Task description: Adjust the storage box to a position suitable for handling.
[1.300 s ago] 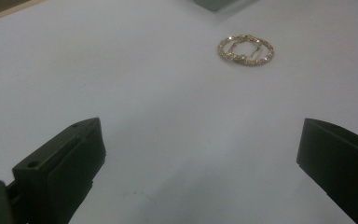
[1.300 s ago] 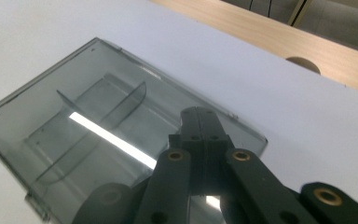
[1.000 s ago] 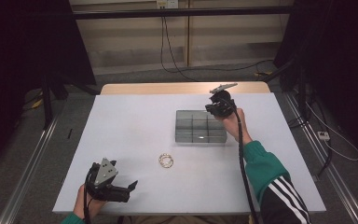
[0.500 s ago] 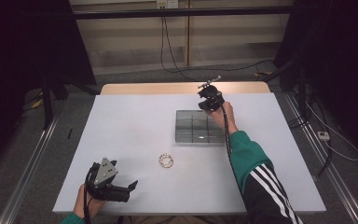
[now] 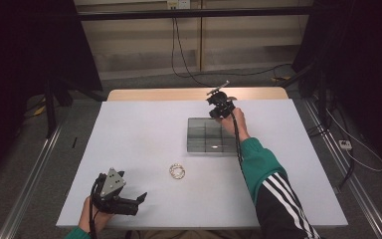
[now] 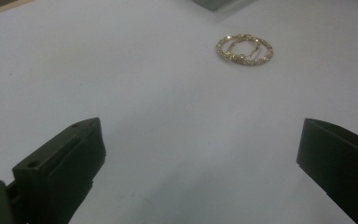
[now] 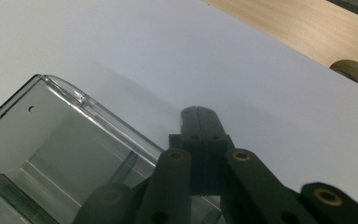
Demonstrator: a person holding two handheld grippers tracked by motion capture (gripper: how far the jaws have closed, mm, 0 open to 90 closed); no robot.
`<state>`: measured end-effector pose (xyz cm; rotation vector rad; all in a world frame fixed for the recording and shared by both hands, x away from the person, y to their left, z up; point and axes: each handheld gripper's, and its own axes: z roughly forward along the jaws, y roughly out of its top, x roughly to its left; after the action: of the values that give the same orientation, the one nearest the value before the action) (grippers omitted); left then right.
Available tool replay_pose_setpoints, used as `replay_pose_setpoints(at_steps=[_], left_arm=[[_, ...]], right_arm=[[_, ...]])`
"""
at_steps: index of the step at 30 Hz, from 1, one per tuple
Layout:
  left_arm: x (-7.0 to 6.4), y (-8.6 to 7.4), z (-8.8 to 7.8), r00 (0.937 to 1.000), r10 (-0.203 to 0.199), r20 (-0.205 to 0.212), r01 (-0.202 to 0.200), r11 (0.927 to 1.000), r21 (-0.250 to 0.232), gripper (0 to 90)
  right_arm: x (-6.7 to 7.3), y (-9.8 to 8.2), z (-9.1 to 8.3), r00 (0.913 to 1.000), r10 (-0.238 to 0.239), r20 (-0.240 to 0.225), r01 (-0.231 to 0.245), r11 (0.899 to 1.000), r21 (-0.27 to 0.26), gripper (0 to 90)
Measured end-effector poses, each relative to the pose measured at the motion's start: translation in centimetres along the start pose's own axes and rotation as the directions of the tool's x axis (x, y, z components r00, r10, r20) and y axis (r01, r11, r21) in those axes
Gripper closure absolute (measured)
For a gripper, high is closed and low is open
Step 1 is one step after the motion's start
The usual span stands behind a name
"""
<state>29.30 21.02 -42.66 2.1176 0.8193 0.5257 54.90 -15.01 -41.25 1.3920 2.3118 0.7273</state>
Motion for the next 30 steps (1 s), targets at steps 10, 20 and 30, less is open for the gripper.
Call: replay_pose_setpoints(at_steps=[10, 20, 30], left_arm=[[-0.01, 0.01, -0.05, 1.0, 0.006, -0.001, -0.006, 1.0, 0.001, 0.6], [0.01, 0.0, -0.03, 1.0, 0.006, 0.001, -0.006, 1.0, 0.004, 0.6], [0.0, 0.0, -0.03, 1.0, 0.007, 0.001, -0.007, 1.0, 0.001, 0.6]], right_arm=[[0.1, -0.05, -0.14, 0.9999, 0.003, -0.011, -0.003, 1.0, 0.011, 90.0], [-0.04, -0.12, 0.2, 1.0, 0.0, 0.004, 0.0, 1.0, 0.025, 90.0], [0.23, -0.25, -0.04, 0.9999, -0.009, -0.008, 0.009, 0.999, 0.037, 90.0]])
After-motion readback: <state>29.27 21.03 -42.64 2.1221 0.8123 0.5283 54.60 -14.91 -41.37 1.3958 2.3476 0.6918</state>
